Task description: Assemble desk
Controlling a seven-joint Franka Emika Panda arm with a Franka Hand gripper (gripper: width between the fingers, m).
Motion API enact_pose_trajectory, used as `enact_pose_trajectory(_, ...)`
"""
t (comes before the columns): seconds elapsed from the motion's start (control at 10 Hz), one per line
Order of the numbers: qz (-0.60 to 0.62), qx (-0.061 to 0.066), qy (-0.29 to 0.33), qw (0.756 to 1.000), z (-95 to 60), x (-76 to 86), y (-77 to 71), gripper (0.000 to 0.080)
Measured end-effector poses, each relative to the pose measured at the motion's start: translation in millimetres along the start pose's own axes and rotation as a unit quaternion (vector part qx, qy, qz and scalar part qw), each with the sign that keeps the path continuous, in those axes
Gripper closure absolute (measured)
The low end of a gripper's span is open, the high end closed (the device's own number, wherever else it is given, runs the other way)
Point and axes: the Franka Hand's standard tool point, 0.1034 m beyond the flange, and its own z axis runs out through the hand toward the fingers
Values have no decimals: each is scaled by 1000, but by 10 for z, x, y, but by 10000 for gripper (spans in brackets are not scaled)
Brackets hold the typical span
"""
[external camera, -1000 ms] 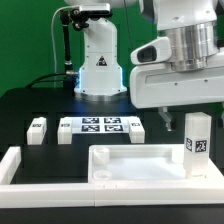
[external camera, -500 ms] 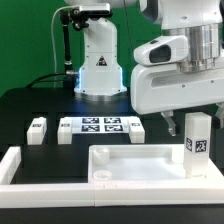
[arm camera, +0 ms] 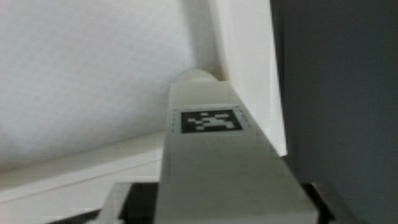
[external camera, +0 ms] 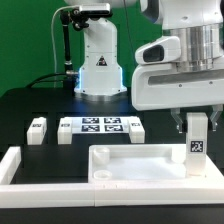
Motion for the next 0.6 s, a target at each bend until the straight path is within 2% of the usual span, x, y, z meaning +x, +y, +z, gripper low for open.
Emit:
enact_pose_trajectory(0.3,177,4,3,984,-9,34,34,509)
enact_pose_trajectory(0.5,311,19,-7,950,-5,44,61,505)
enact_pose_trajectory(0.6,387,30,-20,921,-7,43,61,505)
